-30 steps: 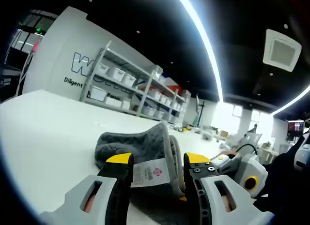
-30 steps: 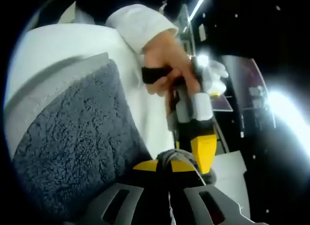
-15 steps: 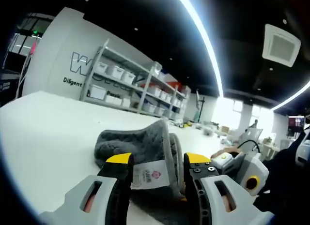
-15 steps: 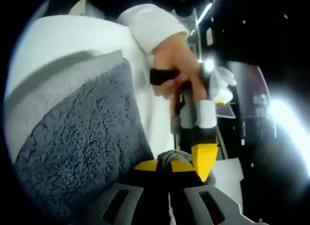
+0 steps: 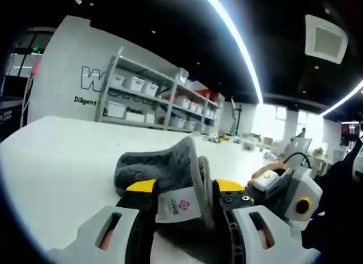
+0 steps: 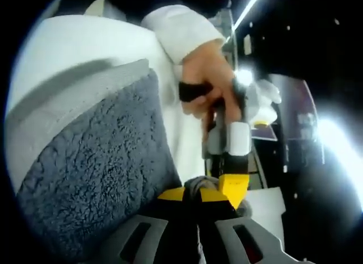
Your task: Open the folded towel by lifting each exposed corner and separating the folded layers until the towel lies flat within the target outline without major curled edges
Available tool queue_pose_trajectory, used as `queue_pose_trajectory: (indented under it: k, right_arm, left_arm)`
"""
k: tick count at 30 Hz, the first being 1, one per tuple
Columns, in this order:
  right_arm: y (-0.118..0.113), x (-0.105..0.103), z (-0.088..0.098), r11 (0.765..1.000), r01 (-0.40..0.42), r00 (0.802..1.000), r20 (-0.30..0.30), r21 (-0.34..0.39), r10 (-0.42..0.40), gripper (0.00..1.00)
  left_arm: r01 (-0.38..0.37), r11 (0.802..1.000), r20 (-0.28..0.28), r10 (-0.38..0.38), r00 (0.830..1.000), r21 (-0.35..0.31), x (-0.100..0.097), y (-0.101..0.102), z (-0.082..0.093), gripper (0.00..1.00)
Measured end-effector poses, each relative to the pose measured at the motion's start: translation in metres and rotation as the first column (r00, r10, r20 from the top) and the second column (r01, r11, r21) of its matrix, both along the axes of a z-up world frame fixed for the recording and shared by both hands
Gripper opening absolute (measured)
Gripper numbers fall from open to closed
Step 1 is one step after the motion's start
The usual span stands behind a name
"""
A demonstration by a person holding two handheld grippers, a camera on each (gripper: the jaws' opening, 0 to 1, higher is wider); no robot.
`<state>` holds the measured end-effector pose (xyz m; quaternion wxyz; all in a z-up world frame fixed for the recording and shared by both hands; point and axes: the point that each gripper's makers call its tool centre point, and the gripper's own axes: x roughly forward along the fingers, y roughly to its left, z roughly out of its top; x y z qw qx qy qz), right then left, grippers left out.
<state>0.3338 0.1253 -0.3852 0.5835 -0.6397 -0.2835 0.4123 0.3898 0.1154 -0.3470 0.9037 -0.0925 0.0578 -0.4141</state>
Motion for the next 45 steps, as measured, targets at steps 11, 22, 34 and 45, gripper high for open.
queue_pose_trajectory:
  k: [11, 22, 34, 45]
  right_arm:
    - [0.000, 0.000, 0.000, 1.000, -0.001, 1.000, 0.002, 0.004, 0.001, 0.02]
    - [-0.003, 0.000, 0.003, 0.999, 0.009, 0.999, -0.047, 0.039, -0.007, 0.03]
    - [-0.004, -0.005, 0.017, 0.980, 0.008, 0.945, -0.321, 0.200, 0.058, 0.15]
    - [-0.007, -0.004, 0.031, 0.949, 0.028, 0.848, -0.510, 0.314, 0.143, 0.26]
  left_arm:
    - [-0.034, 0.999, 0.000, 0.034, 0.999, 0.037, 0.005, 0.008, -0.005, 0.28]
    - [-0.047, 0.998, -0.028, 0.048, 0.998, 0.043, 0.005, 0.012, -0.010, 0.20]
    - [-0.063, 0.998, -0.042, 0.063, 0.997, 0.014, 0.004, 0.018, -0.006, 0.10]
    - [-0.063, 0.994, -0.104, 0.054, 0.993, -0.087, 0.001, 0.022, 0.002, 0.04]
